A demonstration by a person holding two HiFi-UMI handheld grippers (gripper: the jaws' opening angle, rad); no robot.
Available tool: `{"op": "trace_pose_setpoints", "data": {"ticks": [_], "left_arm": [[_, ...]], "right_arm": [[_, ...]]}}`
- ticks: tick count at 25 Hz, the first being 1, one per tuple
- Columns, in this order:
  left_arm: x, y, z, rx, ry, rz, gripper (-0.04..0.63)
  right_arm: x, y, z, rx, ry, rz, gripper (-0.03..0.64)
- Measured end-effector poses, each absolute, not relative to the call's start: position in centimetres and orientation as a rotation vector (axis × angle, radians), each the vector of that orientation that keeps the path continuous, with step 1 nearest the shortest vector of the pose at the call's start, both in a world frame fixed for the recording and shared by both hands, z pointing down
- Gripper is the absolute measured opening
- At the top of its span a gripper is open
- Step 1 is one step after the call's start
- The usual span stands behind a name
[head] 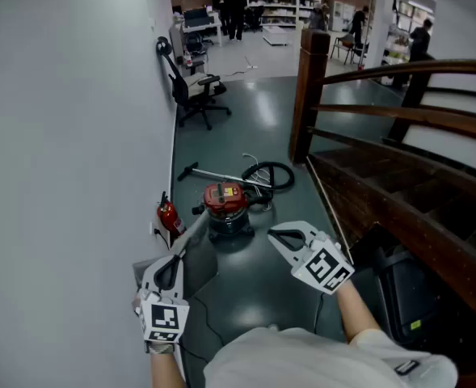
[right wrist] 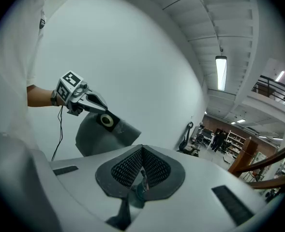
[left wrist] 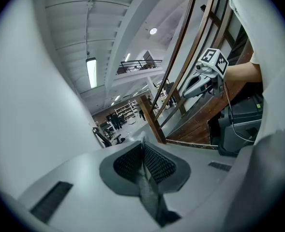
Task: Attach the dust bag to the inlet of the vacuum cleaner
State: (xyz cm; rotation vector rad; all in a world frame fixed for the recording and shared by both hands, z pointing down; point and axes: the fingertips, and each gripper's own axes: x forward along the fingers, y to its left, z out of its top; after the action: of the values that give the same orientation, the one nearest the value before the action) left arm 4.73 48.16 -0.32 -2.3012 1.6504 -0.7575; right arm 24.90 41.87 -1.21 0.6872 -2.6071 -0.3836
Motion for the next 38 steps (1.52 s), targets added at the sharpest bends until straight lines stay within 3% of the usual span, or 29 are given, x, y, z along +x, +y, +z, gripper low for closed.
{"op": "trace_pose_setpoints", "data": {"ticks": [38], "left_arm": [[11.3,45.5,1.3,-2.309,1.727,-0.763,0.021]], "right_arm": [[30.7,39.6,-1.1,0.590,-2.740,-0.332,0.029]]}}
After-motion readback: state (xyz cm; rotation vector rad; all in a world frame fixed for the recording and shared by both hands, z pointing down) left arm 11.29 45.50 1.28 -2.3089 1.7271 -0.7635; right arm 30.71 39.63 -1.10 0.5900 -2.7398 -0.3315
